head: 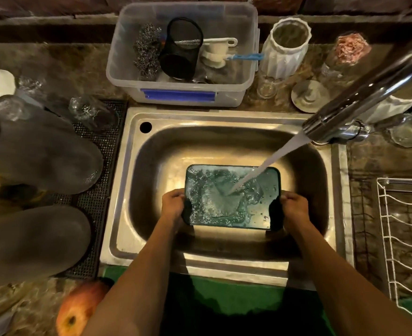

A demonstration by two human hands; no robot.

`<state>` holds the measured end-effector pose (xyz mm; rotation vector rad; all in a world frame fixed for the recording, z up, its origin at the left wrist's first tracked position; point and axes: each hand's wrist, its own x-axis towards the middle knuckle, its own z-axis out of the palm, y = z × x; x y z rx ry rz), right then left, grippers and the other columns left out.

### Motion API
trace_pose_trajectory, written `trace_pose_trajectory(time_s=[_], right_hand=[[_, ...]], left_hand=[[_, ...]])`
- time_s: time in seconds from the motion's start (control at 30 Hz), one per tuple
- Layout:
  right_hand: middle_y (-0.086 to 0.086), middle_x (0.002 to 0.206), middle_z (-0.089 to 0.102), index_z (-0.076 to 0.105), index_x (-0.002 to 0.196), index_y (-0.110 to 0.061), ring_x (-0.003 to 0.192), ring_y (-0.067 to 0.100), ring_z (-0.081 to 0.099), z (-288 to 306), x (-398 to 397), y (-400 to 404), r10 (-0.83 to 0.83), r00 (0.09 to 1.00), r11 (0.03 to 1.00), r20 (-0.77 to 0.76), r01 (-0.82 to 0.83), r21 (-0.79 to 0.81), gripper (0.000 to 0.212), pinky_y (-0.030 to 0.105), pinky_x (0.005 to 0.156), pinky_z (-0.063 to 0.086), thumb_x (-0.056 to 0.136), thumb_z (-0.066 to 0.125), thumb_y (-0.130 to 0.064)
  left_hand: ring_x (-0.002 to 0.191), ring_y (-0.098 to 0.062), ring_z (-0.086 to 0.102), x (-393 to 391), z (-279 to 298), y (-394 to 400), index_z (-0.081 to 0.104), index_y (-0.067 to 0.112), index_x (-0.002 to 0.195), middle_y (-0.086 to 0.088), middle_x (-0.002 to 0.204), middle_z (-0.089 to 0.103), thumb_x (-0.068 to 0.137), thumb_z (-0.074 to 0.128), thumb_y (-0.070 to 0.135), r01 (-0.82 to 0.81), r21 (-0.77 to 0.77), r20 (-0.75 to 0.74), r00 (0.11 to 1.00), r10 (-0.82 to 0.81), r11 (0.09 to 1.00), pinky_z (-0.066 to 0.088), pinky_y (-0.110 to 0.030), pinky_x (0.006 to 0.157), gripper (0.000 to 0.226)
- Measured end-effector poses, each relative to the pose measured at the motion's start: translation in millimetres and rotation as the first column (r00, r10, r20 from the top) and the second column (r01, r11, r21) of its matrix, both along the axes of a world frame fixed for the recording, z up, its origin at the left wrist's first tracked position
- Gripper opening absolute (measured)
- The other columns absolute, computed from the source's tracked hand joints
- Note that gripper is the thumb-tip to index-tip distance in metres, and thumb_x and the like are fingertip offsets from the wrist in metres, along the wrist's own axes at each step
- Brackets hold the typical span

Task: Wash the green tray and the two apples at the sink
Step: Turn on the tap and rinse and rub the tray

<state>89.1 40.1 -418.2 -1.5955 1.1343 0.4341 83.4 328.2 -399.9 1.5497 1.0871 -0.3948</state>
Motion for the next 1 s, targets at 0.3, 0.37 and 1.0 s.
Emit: trace_pose_trajectory(time_s=[0.3, 0.37, 1.0], right_hand=[[0.012, 0.071, 0.062, 0.064, 0.079, -0.009, 0.064, 0.025, 0.057, 13.2, -1.9, -7.8, 0.006, 0.999, 0.983, 0.047, -0.014, 0.183, 0.031, 0.032, 0.057, 0.051, 0.098, 0.044, 0.006], [0.013, 0.08, 0.066, 0.066, 0.086, -0.007, 0.076, 0.028, 0.062, 11.9, -2.4, -7.2, 0.015, 0.999, 0.973, 0.043, -0.025, 0.228, 0.028, 0.04, 0.073, 0.054, 0.098, 0.043, 0.005], [0.008, 0.079, 0.075, 0.074, 0.09, -0.01, 0.074, 0.02, 0.069, 57.2, 14.6, -19.3, 0.046, 0.96, 0.944, 0.276, -0.132, 0.302, 0.028, 0.031, 0.063, 0.056, 0.099, 0.048, -0.003]], left_hand=[[0.061, -0.016, 0.056, -8.3, 4.4, 13.8, 0.068, 0.011, 0.075, -0.002, 0.06, 0.061, 0.091, 0.041, -0.012, 0.005, -0.043, 0.09, 0.996, -0.001, 0.999, 0.044, -0.026, 0.057, 0.04], [0.055, -0.007, 0.059, -6.6, 11.9, 13.1, 0.07, 0.014, 0.079, 0.005, 0.057, 0.065, 0.095, 0.042, -0.01, -0.01, -0.018, 0.15, 0.989, 0.012, 1.0, 0.047, -0.019, 0.051, 0.04], [0.068, -0.024, 0.057, -3.5, 14.9, 11.8, 0.064, 0.004, 0.08, -0.014, 0.075, 0.063, 0.098, 0.04, -0.008, -0.015, -0.057, 0.094, 0.995, 0.02, 0.998, 0.045, -0.032, 0.063, 0.032]])
